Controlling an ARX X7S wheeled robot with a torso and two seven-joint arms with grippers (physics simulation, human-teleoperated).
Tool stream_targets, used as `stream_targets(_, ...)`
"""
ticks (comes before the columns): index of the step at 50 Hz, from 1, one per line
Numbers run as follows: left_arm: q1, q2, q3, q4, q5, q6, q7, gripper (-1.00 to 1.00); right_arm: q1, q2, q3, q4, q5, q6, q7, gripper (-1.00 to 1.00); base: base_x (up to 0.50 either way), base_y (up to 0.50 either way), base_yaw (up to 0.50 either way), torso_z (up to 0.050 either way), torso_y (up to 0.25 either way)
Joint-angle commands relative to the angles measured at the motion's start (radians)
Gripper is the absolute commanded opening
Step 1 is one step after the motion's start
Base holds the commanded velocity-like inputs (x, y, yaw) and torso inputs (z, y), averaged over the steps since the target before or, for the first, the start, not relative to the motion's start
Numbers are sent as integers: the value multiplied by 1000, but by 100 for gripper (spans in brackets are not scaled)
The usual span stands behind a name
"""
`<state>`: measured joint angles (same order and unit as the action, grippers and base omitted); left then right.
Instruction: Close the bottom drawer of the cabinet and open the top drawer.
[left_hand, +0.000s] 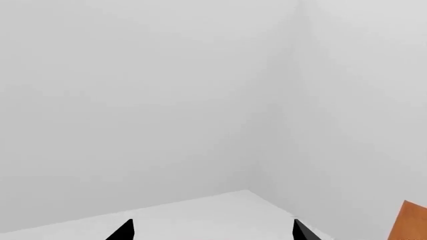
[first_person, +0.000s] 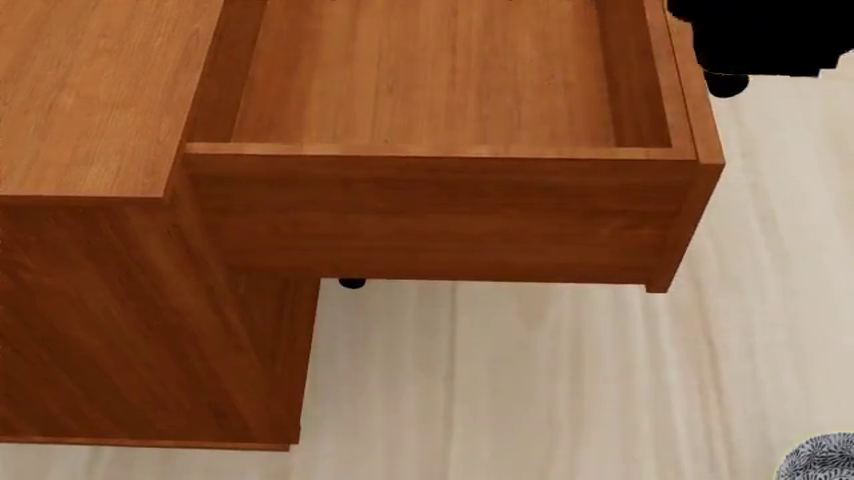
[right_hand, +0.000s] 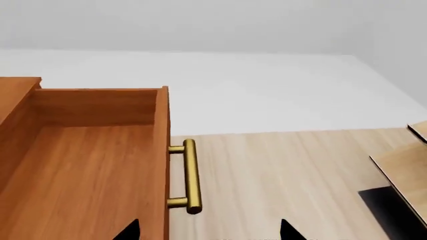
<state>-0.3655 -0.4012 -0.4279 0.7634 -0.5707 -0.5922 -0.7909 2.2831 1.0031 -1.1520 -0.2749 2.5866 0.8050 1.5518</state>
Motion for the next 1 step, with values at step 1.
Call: stream_targets(1, 1, -4, 7, -4, 2, 0, -1, 100, -3, 120, -42, -269, 12, -156, -13, 100, 0, 0, 0, 0, 0)
